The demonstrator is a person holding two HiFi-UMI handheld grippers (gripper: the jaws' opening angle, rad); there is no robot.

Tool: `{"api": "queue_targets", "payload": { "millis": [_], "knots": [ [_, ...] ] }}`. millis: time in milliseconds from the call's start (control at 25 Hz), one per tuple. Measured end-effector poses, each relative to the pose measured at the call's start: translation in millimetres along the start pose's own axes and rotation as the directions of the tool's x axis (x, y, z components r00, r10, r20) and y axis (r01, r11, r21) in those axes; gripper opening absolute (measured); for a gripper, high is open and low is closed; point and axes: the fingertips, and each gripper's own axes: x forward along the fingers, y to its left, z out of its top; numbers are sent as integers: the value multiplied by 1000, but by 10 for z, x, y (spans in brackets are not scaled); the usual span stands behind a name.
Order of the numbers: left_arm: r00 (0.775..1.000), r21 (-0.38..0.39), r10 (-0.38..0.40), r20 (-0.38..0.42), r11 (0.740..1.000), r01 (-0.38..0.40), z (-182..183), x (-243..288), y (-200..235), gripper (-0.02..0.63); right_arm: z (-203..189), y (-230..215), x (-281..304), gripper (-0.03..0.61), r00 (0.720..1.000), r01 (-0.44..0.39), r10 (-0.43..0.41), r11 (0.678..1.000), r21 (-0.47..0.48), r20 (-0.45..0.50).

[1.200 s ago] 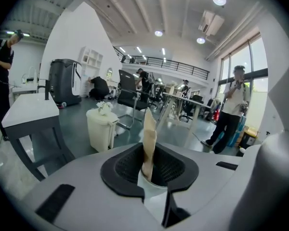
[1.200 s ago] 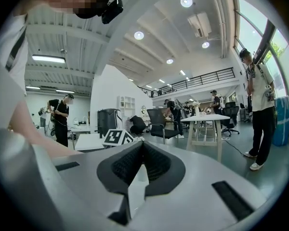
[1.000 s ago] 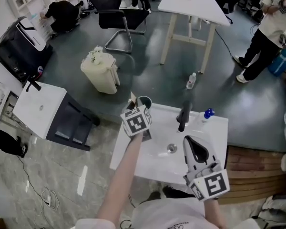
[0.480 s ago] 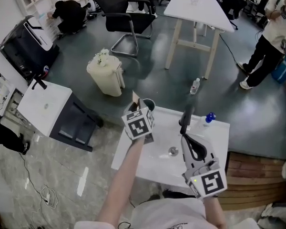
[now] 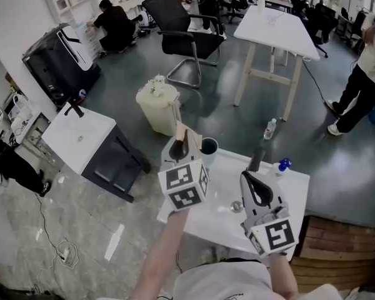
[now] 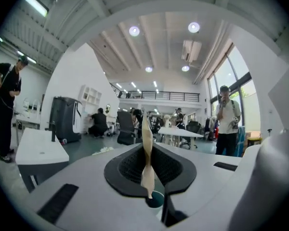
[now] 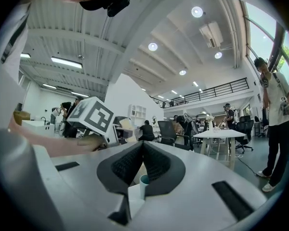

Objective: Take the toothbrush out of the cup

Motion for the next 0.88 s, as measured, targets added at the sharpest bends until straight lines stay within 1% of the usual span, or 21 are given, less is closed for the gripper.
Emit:
{"api": "queue_targets", "payload": {
  "millis": [80, 200, 280, 360, 440, 520, 560, 640, 680, 720, 760, 880],
  "knots": [
    [998, 43, 13, 68, 999, -16, 210, -238, 19, 35, 28, 44, 11, 11, 1000, -15, 15, 1000, 5, 16],
    [986, 110, 48, 159, 992, -66, 426, -617, 67, 35, 62, 122, 26, 11, 999, -40, 40, 999, 6, 35],
    [973, 144, 86, 214, 982, -119, 512, -892, 144, 35, 117, 187, 48, 11, 997, -56, 56, 998, 5, 50],
    [955, 137, 135, 265, 975, -176, 580, -1176, 236, 35, 185, 256, 72, 11, 995, -71, 71, 997, -5, 66],
    [937, 107, 195, 290, 966, -234, 608, -1435, 324, 35, 244, 324, 95, 11, 992, -84, 86, 996, -21, 87],
    [916, 127, 252, 311, 945, -302, 600, -1659, 420, 35, 275, 382, 115, 11, 990, -90, 93, 995, -31, 104],
    [902, 149, 280, 327, 928, -342, 594, -1763, 469, 35, 291, 410, 125, 11, 989, -90, 93, 995, -32, 114],
    [874, 200, 335, 353, 885, -420, 567, -1948, 560, 35, 338, 476, 138, 11, 986, -88, 92, 996, -34, 140],
    [865, 220, 354, 356, 868, -446, 546, -2022, 598, 35, 353, 511, 138, 11, 985, -86, 90, 996, -35, 148],
    [860, 231, 367, 355, 857, -461, 524, -2080, 629, 35, 361, 545, 134, 11, 984, -85, 90, 996, -37, 152],
    [858, 231, 375, 351, 853, -467, 502, -2124, 656, 35, 367, 575, 129, 11, 984, -87, 92, 996, -38, 156],
    [848, 197, 399, 348, 854, -482, 447, -2210, 711, 35, 374, 641, 105, 11, 981, -100, 105, 994, -38, 163]
  ]
}}
